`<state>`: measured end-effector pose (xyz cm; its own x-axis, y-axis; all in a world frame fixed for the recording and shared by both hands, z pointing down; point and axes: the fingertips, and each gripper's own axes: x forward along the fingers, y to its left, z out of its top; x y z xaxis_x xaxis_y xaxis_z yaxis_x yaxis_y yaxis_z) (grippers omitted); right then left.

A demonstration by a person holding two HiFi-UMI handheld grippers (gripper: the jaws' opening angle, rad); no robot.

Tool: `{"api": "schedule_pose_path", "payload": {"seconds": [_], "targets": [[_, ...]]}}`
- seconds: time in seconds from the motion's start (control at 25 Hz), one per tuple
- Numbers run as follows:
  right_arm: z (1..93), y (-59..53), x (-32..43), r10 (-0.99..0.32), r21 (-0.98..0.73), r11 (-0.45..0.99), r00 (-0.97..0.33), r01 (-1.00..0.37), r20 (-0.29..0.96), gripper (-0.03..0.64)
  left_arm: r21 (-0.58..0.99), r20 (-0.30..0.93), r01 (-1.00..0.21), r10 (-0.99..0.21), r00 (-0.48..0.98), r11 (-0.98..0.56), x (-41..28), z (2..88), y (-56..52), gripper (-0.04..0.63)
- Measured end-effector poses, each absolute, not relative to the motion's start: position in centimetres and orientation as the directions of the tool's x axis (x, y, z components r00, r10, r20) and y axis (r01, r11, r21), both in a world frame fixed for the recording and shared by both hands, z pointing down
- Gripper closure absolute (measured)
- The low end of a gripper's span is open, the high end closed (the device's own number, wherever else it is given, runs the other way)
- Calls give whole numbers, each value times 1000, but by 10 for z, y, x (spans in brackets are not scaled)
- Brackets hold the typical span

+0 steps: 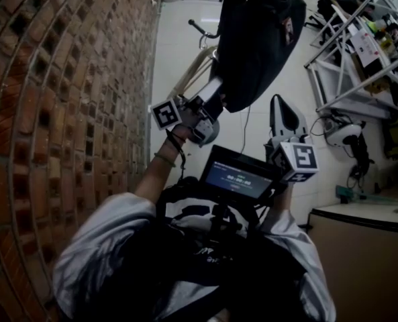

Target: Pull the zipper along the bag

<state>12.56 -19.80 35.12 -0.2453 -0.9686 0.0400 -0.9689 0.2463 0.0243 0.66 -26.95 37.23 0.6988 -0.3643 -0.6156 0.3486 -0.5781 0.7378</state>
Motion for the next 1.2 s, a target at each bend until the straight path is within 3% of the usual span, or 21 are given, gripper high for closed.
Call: {"api": "schedule_pose_path", "payload": {"seconds": [0.28, 0.44, 0.64, 0.88, 1.2], "targets": [[285, -223, 102, -950, 232, 296, -311, -927, -27, 609, 737, -542, 200, -388, 745, -646, 5, 371, -265, 577], [247, -237, 94, -929, 278, 332, -364, -901, -69, 552, 731, -515, 132, -415, 750, -669, 2, 369, -265, 577], [209, -256, 96, -912, 411, 319, -394, -854, -111, 552, 735, -516, 126, -429, 742, -666, 3, 368, -264, 577], [214, -272, 92, -934, 596, 285, -357, -751, -4, 497, 736, -522, 127, -437, 733, -665, 3, 368, -265, 577], [212, -276, 88, -921, 653, 292, -389, -699, -5, 499, 731, -530, 117, -452, 717, -672, 3, 367, -267, 577]]}}
